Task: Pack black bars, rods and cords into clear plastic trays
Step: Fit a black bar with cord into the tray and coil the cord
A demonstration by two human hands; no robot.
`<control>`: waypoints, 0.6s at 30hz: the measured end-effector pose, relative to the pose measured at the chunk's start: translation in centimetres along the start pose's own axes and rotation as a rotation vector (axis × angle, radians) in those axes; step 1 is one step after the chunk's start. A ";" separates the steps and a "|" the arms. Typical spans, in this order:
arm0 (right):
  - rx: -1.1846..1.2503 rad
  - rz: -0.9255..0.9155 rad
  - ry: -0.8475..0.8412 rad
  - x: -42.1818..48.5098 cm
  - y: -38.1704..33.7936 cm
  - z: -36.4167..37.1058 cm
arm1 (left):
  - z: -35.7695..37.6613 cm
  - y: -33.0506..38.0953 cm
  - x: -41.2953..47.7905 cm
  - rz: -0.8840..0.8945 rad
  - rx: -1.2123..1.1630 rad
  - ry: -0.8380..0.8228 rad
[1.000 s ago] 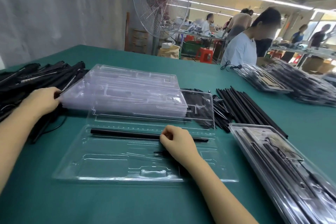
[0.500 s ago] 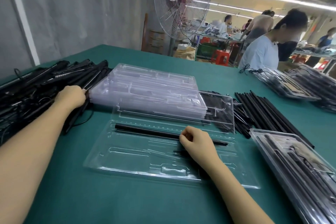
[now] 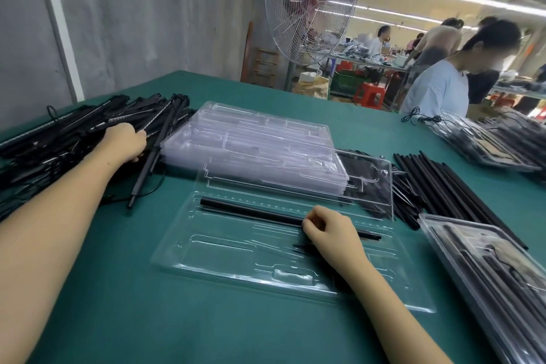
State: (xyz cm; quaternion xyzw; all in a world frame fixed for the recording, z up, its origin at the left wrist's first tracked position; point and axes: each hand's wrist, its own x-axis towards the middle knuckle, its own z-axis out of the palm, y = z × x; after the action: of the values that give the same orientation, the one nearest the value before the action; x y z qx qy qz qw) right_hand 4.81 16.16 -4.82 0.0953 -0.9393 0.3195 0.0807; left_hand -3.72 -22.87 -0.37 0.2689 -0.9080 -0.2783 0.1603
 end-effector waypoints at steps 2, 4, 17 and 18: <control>-0.002 -0.003 0.004 0.0 0.0 0.0 | -0.7 -0.5 0.2 0.047 -0.023 -0.011; -0.003 -0.004 0.006 0.0 0.0 0.0 | -1.3 -1.0 0.5 0.104 -0.055 -0.077; -0.004 -0.014 0.010 -0.1 -0.1 0.0 | -5.4 -1.5 0.7 0.243 0.287 -0.147; -0.003 -0.013 0.010 -0.1 -0.1 0.0 | -5.4 -1.4 0.5 0.223 0.301 -0.146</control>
State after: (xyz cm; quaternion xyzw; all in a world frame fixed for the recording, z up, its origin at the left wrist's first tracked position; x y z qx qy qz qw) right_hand 4.93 16.08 -4.81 0.0998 -0.9388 0.3180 0.0875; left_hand -1.21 -26.42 3.21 0.1669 -0.9727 -0.1387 0.0817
